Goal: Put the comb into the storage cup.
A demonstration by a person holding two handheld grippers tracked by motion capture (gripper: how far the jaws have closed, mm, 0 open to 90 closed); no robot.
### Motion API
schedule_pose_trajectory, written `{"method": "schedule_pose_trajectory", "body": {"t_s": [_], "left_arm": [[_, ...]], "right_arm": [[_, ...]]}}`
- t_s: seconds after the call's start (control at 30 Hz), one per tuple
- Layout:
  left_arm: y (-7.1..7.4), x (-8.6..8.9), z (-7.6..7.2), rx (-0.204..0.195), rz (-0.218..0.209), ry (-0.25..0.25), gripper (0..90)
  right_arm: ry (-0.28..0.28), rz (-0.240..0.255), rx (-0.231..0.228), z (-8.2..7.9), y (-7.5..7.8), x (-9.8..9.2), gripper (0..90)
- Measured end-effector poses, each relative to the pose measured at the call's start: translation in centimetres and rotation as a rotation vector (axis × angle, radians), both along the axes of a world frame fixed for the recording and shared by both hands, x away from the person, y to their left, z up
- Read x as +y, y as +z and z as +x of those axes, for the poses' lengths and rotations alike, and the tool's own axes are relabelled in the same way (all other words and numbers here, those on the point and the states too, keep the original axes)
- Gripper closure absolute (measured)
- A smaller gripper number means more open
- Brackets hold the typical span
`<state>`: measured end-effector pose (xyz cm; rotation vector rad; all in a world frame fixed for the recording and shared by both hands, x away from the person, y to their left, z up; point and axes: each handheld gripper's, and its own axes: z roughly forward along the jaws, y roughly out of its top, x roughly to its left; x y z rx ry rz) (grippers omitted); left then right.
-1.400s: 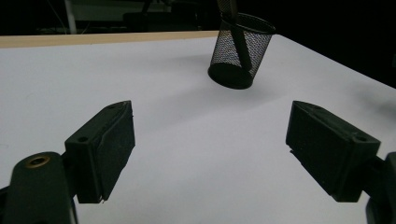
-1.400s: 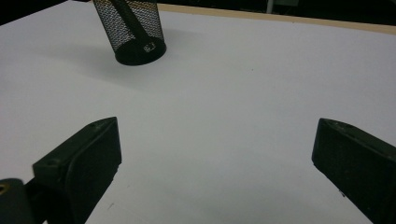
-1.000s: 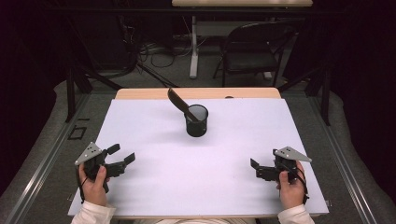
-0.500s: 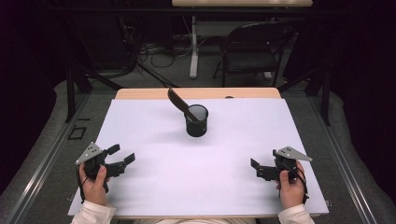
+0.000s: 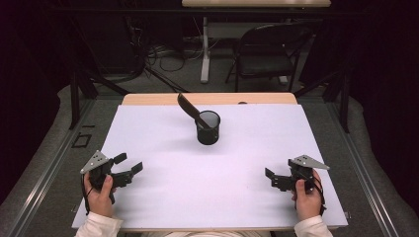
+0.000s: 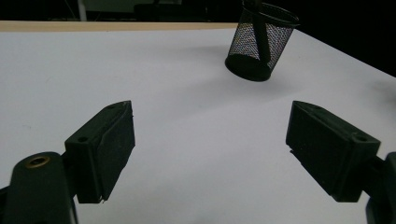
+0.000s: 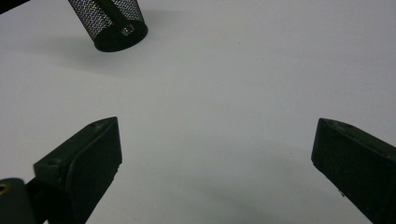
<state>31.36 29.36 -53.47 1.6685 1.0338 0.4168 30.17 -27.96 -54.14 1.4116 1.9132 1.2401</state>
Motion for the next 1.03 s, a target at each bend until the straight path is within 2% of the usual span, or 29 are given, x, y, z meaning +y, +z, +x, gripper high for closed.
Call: {"method": "schedule_pose_trajectory", "body": {"t_s": [0.23,1.03], "left_arm": [[0.0,0.03,0.02,0.001,0.001,0.0,16.0],[-0.07,-0.04,0.08,0.006,0.005,-0.004,16.0]], "right_arm": [[0.005,-0.001,0.018,0.02,-0.09,0.03,1.7],[0.003,0.0,0.027,0.14,-0.29,-0.07,2.2]]}}
